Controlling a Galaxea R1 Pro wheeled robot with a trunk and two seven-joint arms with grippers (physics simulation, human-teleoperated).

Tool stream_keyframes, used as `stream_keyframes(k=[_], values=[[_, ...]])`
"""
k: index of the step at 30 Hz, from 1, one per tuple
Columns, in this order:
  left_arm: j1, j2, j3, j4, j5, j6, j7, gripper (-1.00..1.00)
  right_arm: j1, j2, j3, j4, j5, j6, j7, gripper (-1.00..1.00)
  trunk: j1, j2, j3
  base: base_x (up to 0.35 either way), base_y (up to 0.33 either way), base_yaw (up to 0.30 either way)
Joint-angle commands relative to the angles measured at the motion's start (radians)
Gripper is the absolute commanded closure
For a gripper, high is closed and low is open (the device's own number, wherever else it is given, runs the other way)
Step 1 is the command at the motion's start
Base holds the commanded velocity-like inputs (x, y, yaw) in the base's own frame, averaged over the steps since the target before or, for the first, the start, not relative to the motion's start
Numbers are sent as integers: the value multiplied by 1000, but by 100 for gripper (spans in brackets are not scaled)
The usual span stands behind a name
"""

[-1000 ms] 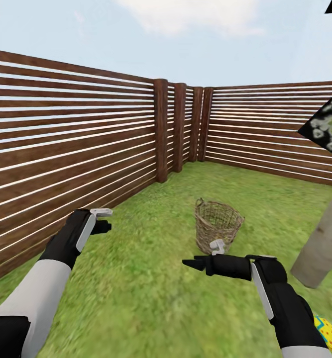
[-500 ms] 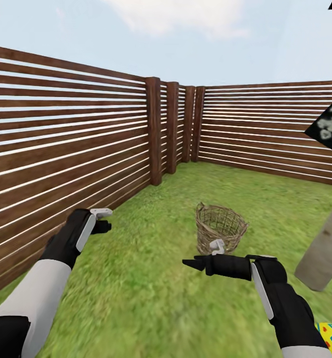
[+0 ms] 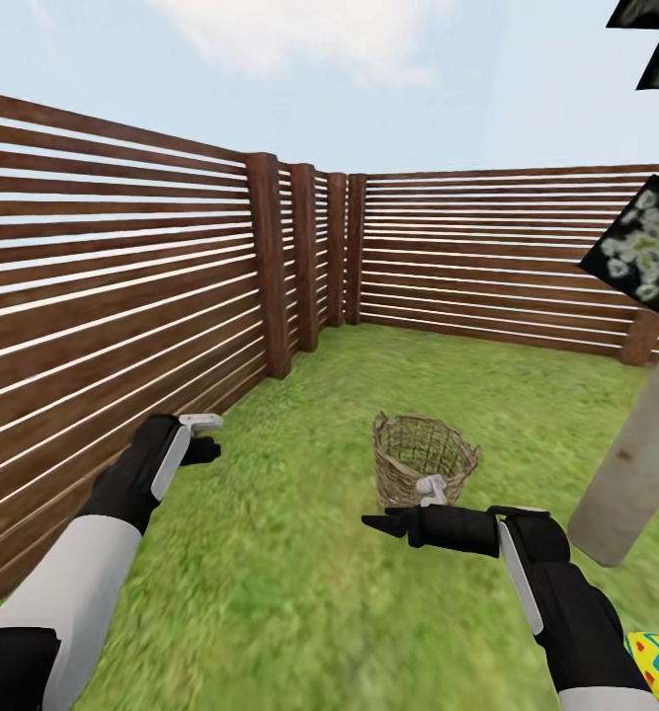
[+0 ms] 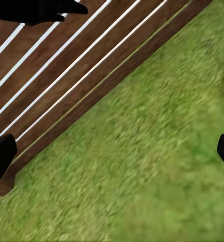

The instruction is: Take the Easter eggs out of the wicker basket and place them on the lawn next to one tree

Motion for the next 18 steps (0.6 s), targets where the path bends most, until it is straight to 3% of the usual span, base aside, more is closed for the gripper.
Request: stream_keyframes(k=[1, 9, 18], values=[[0, 2, -4, -1, 10, 2, 9, -100, -1, 0, -1, 0, -1, 4, 3, -100, 0, 0, -1, 256, 249, -181], [0, 2, -4, -1, 10, 3, 9, -100, -1, 1, 2, 0, 1, -50, 1, -100, 0, 0, 0, 256, 250, -65], [0, 2, -4, -1, 10, 3, 10, -100, -1, 1, 2, 0, -2, -58, 1, -100, 0, 0, 1, 252, 246, -10]])
